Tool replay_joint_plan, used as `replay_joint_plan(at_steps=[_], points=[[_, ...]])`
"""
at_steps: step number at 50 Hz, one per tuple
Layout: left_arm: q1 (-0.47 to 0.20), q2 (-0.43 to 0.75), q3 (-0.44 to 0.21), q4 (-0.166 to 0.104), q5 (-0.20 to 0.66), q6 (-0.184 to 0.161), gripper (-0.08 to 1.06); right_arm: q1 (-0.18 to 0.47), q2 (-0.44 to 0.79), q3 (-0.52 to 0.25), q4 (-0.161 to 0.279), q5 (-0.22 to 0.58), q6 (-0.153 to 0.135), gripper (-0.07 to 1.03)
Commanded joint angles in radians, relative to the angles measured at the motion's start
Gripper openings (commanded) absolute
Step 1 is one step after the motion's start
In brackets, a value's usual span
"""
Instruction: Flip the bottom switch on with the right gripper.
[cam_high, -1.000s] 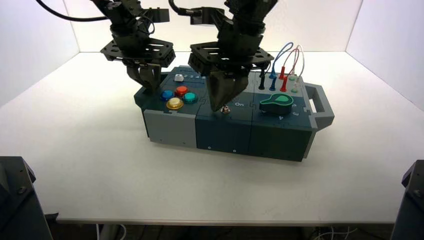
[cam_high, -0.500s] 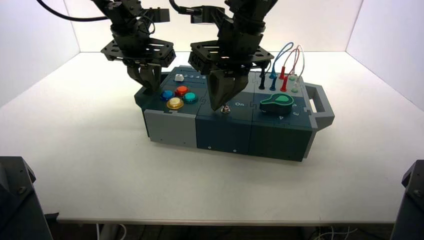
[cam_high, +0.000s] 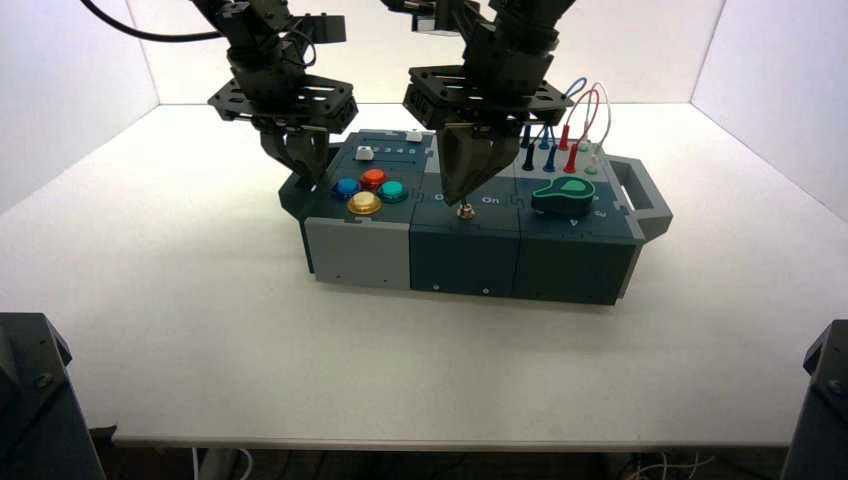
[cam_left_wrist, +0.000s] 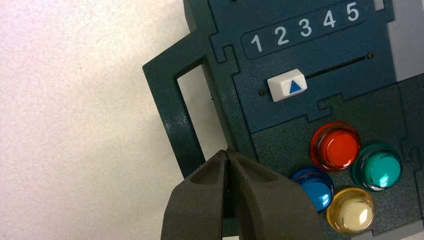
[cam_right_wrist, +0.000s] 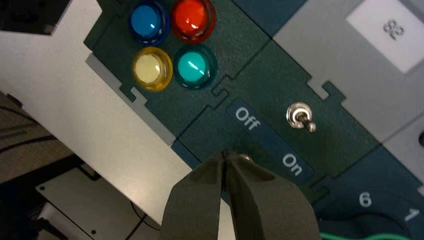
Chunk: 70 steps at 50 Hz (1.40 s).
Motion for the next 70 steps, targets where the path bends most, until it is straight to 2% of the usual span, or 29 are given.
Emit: replay_joint_plan(at_steps=[1,19,25,31,36,47,60,70], points=[[0.006,-0.011,-0.014,0.005,-0.003,0.005,-0.03,-0.040,-0.025,0.000,-0.008,-0.011,-0.003,-0.02],[0.006,-0.008,-0.012,0.006,-0.005,0.005,-0.03,-0.041,-0.008,-0.003,-0.008,-0.014,-0.003,-0.02],[0.006,-0.006,-0.014,0.006,-0.006,0.005,-0.03,-0.083,-0.006,0.032,-0.008,-0.026,-0.002,-0.02],[0.006,0.000,-0.015,0.008,-0.006,0.006,-0.03,-0.167,-0.012,0.086,-0.008,-0.052,-0.003,-0.02],[0.006,0.011,-0.020,0.008,-0.009,0.006,-0.03,-0.176,-0.017,0.091,-0.005,-0.058,-0.005,-0.02],[0.005,0.020,-0.023,0.008,-0.009,0.006,-0.03,-0.115,-0.054,0.054,-0.003,-0.069,-0.005,-0.02],[0.006,-0.038,-0.020,0.009,-0.018,0.002,-0.03,-0.018,-0.130,-0.009,-0.002,-0.071,-0.008,-0.02],[0.006,-0.074,-0.018,0.008,-0.020,0.000,-0.03,0.002,-0.198,-0.040,-0.003,-0.057,-0.014,-0.02]])
